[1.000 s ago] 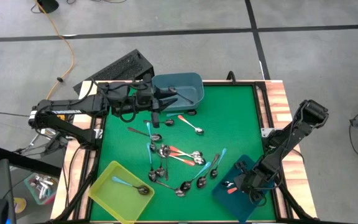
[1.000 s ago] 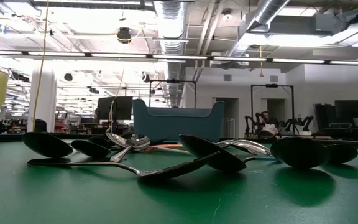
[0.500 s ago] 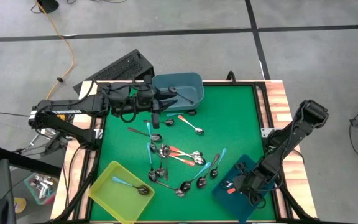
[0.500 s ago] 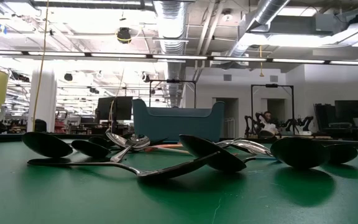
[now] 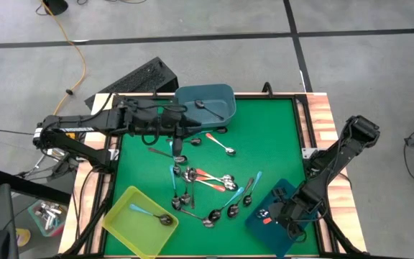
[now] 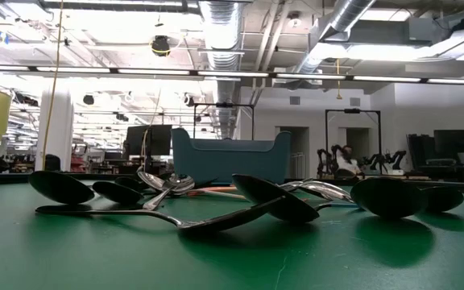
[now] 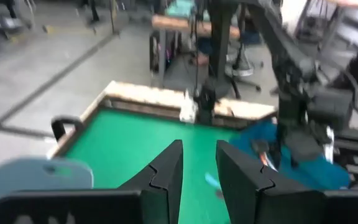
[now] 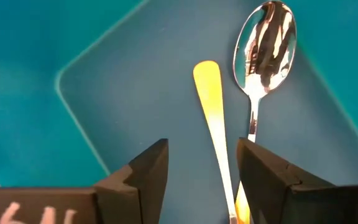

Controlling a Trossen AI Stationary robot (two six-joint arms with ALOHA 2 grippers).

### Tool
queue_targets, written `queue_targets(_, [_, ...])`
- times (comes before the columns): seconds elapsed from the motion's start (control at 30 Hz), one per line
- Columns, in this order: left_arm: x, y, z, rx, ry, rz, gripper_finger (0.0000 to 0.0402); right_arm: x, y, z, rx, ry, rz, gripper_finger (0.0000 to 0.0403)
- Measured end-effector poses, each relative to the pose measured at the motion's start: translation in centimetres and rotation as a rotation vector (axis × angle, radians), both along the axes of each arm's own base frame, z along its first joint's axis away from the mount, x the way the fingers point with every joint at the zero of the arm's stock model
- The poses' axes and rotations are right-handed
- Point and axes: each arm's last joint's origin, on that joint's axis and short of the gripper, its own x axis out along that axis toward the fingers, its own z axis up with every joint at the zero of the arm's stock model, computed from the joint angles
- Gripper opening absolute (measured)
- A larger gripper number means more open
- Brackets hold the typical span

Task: Sort silverware by color (type)
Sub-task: Put the blue spoon into the yellow bin

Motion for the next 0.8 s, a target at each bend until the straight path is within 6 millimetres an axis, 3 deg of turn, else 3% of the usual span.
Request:
queue_targets(0.5, [-0.6, 0.2, -4.7, 0.123, 0.486, -0.009, 0.0082, 0.0, 0.0, 0.0, 0.004, 0.005, -0.027, 0.0201])
queue_targets(0.8, [2.6, 1.0, -10.0, 0.123, 0.756, -0.063, 0.0117, 0.1, 0.0, 0.1, -0.001, -0.009, -0.078, 0.0201])
